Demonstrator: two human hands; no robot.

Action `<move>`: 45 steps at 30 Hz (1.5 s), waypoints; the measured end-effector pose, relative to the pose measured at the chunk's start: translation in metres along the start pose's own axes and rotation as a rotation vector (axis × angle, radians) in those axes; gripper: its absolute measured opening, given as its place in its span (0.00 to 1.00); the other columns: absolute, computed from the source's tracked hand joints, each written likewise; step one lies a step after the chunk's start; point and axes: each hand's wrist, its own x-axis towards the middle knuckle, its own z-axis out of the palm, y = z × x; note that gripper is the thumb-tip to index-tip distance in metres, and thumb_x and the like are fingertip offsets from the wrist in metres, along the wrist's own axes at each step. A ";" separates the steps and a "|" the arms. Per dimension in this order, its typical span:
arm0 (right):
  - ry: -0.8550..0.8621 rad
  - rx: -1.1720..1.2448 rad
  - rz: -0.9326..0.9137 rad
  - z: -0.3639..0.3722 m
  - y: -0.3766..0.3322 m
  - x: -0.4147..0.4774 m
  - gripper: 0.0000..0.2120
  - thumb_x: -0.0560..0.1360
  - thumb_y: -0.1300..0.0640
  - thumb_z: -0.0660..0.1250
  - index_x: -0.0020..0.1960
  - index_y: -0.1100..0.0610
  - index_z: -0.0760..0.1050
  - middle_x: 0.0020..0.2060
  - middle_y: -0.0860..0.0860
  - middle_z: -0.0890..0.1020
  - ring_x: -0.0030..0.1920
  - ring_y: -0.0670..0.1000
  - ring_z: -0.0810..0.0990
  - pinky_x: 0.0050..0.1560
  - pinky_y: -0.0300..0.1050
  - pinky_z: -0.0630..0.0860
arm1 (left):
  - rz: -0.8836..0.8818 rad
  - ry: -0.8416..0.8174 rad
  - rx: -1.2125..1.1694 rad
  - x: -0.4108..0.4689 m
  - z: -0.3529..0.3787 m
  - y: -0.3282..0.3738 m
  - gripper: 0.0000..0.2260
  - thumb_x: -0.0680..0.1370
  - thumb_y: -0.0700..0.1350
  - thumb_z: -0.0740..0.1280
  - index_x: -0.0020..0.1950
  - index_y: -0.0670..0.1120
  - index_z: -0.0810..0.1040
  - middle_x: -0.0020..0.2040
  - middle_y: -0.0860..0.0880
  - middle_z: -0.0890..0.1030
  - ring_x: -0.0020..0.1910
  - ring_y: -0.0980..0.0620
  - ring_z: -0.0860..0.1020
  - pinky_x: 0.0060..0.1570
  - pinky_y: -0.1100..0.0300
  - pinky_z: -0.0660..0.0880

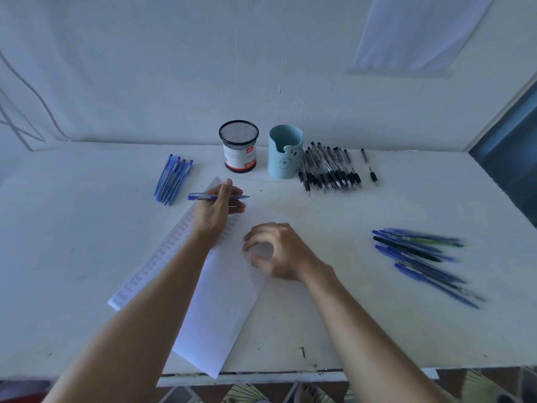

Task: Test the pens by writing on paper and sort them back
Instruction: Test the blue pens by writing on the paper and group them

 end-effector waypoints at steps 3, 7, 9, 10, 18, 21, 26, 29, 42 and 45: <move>0.216 -0.162 0.085 -0.006 0.015 0.006 0.17 0.71 0.49 0.61 0.52 0.51 0.84 0.54 0.45 0.84 0.59 0.47 0.80 0.65 0.49 0.69 | -0.007 0.022 0.034 -0.001 0.000 -0.004 0.13 0.84 0.46 0.62 0.45 0.41 0.81 0.38 0.44 0.82 0.36 0.50 0.82 0.41 0.58 0.80; -0.005 -0.428 0.399 -0.021 0.035 0.007 0.24 0.80 0.41 0.52 0.75 0.41 0.65 0.77 0.47 0.63 0.79 0.52 0.56 0.75 0.56 0.49 | -0.061 0.013 0.120 0.004 -0.004 -0.004 0.08 0.77 0.45 0.73 0.44 0.40 0.81 0.38 0.45 0.85 0.40 0.45 0.85 0.51 0.47 0.82; -0.131 -0.458 0.405 -0.024 0.039 0.008 0.23 0.82 0.39 0.50 0.77 0.38 0.59 0.80 0.47 0.55 0.80 0.52 0.50 0.76 0.59 0.45 | -0.070 0.007 0.166 0.005 -0.004 -0.003 0.09 0.73 0.43 0.77 0.43 0.40 0.80 0.37 0.44 0.85 0.38 0.45 0.84 0.51 0.45 0.82; -0.156 -0.464 0.395 -0.024 0.038 0.009 0.22 0.83 0.39 0.50 0.77 0.37 0.58 0.80 0.47 0.54 0.80 0.53 0.48 0.76 0.60 0.45 | -0.070 0.012 0.171 0.007 -0.002 -0.001 0.10 0.72 0.42 0.78 0.42 0.39 0.79 0.37 0.44 0.84 0.37 0.45 0.83 0.49 0.44 0.82; -0.189 -0.446 0.337 -0.028 0.035 0.008 0.19 0.84 0.43 0.49 0.74 0.31 0.61 0.80 0.45 0.53 0.80 0.57 0.46 0.75 0.65 0.42 | 0.008 0.053 0.113 0.023 0.014 0.015 0.08 0.74 0.34 0.73 0.39 0.42 0.76 0.39 0.40 0.82 0.38 0.47 0.83 0.34 0.56 0.80; -0.195 -0.450 0.328 -0.027 0.035 0.008 0.20 0.84 0.45 0.49 0.75 0.32 0.59 0.80 0.46 0.53 0.80 0.54 0.46 0.75 0.65 0.40 | 0.022 0.057 0.178 0.032 0.020 0.020 0.12 0.72 0.30 0.68 0.34 0.42 0.71 0.31 0.41 0.79 0.30 0.45 0.82 0.22 0.60 0.71; -0.184 -0.433 0.324 -0.025 0.035 0.007 0.21 0.83 0.40 0.49 0.76 0.34 0.58 0.81 0.46 0.52 0.80 0.53 0.45 0.75 0.64 0.38 | 0.022 0.067 0.271 0.039 0.028 0.012 0.11 0.61 0.32 0.61 0.28 0.44 0.60 0.25 0.44 0.66 0.22 0.48 0.66 0.24 0.60 0.63; -0.178 -0.428 0.333 -0.024 0.035 0.008 0.22 0.82 0.39 0.50 0.76 0.34 0.58 0.80 0.46 0.52 0.80 0.53 0.45 0.75 0.64 0.38 | 0.057 0.046 0.375 0.042 0.026 0.002 0.10 0.58 0.36 0.61 0.29 0.43 0.59 0.26 0.44 0.63 0.27 0.48 0.63 0.27 0.54 0.63; -0.142 -0.412 0.338 -0.022 0.032 0.008 0.21 0.82 0.40 0.52 0.75 0.34 0.60 0.80 0.46 0.55 0.80 0.53 0.47 0.75 0.63 0.38 | 0.135 -0.034 0.608 0.041 0.031 0.000 0.12 0.63 0.31 0.59 0.30 0.46 0.58 0.29 0.45 0.60 0.31 0.48 0.59 0.30 0.57 0.58; -0.140 -0.410 0.338 -0.023 0.033 0.009 0.21 0.82 0.40 0.52 0.75 0.34 0.60 0.80 0.46 0.55 0.80 0.53 0.47 0.75 0.63 0.38 | 0.134 -0.019 0.603 0.040 0.032 -0.001 0.14 0.64 0.31 0.60 0.30 0.46 0.58 0.30 0.45 0.60 0.32 0.49 0.60 0.31 0.57 0.58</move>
